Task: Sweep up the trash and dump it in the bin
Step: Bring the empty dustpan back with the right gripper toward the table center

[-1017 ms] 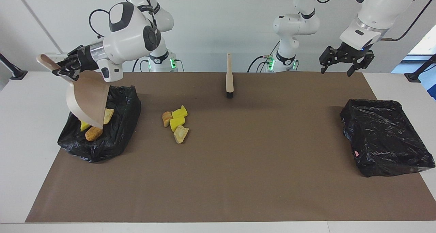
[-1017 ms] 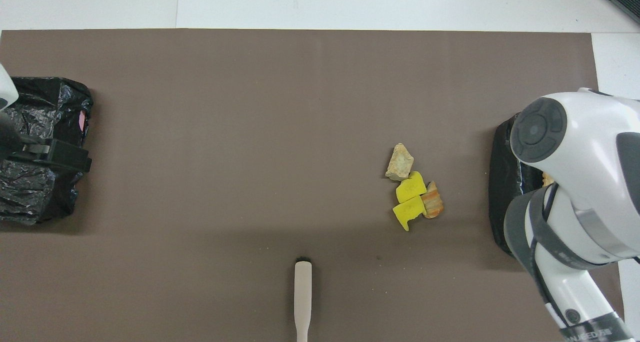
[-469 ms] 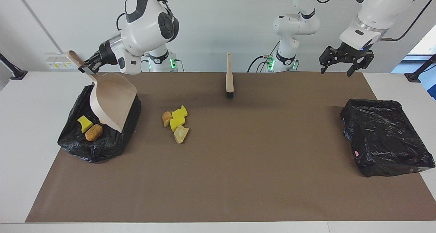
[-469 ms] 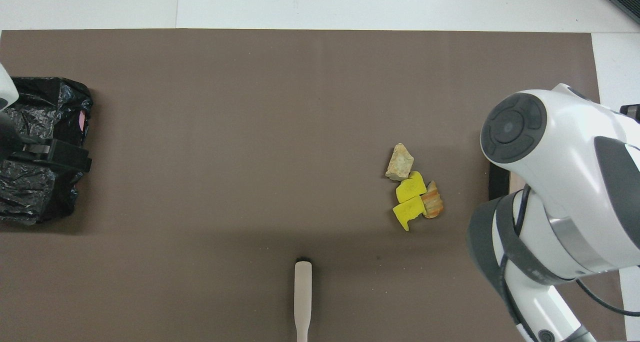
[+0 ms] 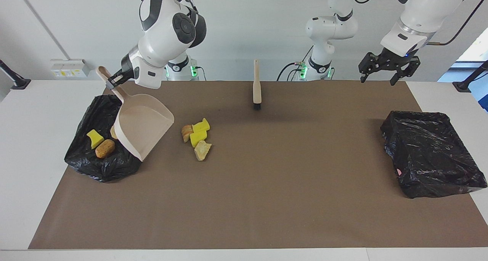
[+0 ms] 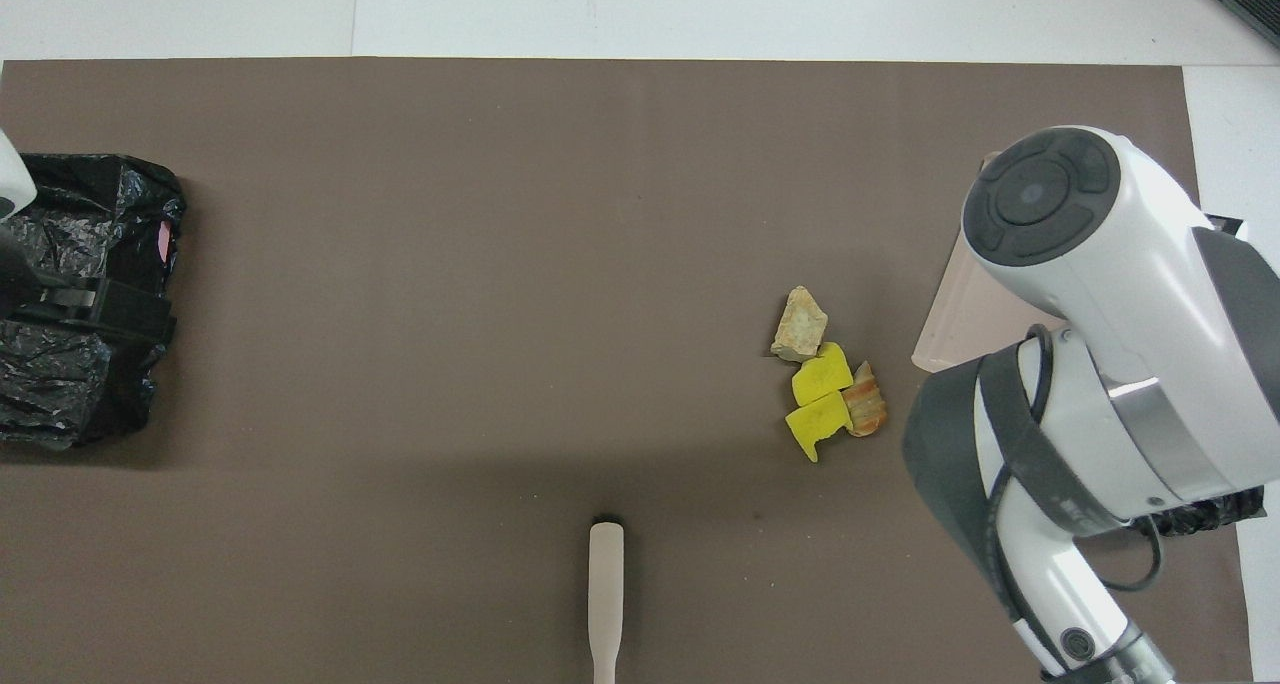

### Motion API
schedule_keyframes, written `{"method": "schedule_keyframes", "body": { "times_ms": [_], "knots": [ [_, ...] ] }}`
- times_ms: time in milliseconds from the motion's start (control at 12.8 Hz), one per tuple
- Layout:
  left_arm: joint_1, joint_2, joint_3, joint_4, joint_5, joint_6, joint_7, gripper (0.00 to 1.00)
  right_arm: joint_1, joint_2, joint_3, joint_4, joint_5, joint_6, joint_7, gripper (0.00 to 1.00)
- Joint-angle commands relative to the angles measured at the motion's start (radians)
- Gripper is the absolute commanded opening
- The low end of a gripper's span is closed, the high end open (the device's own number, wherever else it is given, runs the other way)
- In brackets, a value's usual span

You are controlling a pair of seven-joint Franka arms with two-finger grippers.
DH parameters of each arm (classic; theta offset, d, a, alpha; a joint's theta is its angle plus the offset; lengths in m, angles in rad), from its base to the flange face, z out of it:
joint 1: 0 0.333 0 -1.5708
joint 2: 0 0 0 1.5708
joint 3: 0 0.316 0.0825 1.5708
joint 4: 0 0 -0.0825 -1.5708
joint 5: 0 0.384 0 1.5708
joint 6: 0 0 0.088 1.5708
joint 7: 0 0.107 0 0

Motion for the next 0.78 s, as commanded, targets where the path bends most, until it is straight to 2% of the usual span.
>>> {"method": "schedule_keyframes", "body": {
  "times_ms": [0, 391, 704],
  "knots": [
    [-0.011, 0.014, 0.011, 0.021, 0.023, -0.022, 0.013, 1.0, -0.002, 0.034, 0.0, 0.051, 0.093, 0.023, 0.142, 0.0],
    [-0.028, 0.01, 0.038, 0.02, 0.018, -0.014, 0.006, 1.0, 0.057, 0.109, 0.001, 0.093, 0.256, 0.056, 0.464, 0.0],
    [-0.017, -0.003, 0.04, 0.015, 0.024, -0.014, 0.004, 1.0, 0.061, 0.143, 0.0, 0.117, 0.483, 0.09, 0.803, 0.0]
  ]
}}
